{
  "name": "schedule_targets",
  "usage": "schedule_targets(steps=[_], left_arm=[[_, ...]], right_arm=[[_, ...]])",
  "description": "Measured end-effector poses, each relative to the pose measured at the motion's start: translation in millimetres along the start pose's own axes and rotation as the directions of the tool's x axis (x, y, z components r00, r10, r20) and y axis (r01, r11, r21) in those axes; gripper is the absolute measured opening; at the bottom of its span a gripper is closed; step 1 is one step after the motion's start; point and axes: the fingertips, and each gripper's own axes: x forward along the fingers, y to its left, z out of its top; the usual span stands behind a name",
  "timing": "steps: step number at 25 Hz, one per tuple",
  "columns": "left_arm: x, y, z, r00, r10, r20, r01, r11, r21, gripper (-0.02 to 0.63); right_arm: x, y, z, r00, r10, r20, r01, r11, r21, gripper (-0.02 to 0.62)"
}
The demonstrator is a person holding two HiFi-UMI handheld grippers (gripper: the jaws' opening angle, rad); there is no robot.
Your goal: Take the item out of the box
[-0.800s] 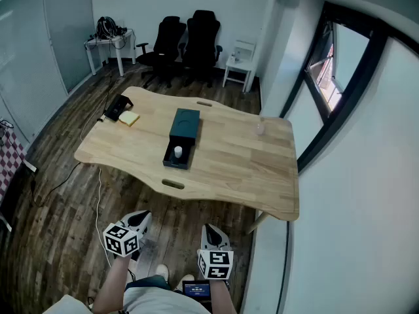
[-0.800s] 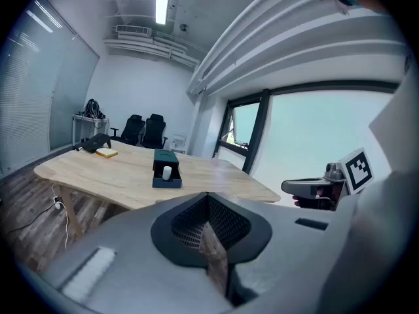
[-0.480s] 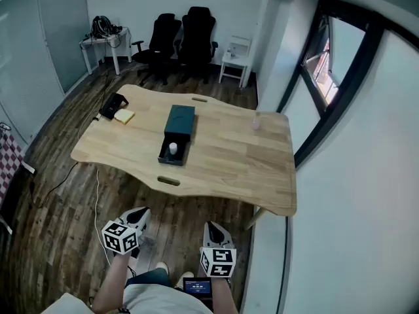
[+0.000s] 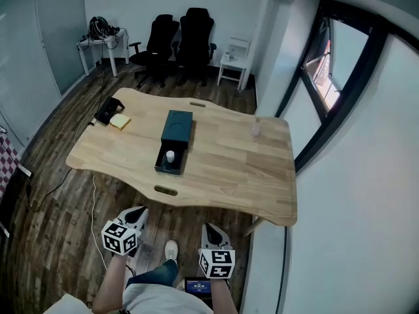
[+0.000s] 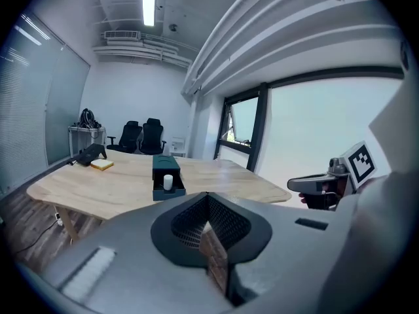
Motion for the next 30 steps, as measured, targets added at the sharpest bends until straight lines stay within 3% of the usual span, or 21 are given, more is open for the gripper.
schedule_targets(steps=[6,11,18,21,30], left_arm=[[56,59,23,0.999,0.029,0.032,-0.027,0.999,-0.037,0.002],[129,112,52,1.000,0.010,0.028,-0.008,0.999,-0.052,0.002],[224,179,100,0.999,-0.044,0.010,0.044,0.999,-0.006,0.002],[254,192,106,0.997,-0.072,-0.019,0.073,0.996,0.042,0.002],[283,203,116,0.991,-0.129,-0.040,0.132,0.988,0.080,0.002]], right_arm=[[72,-18,14,1.000,0.008,-0.026,-0.008,1.000,-0.021,0.005],[149,-48,45,0.998,-0.025,-0.051,0.024,0.999,-0.023,0.005],[260,-69,99,0.998,-0.051,-0.040,0.051,0.999,0.000,0.005],[290,-77,107,0.997,-0.069,-0.043,0.069,0.998,0.006,0.005],[321,-80,112,0.994,-0.096,-0.059,0.096,0.995,-0.002,0.005]])
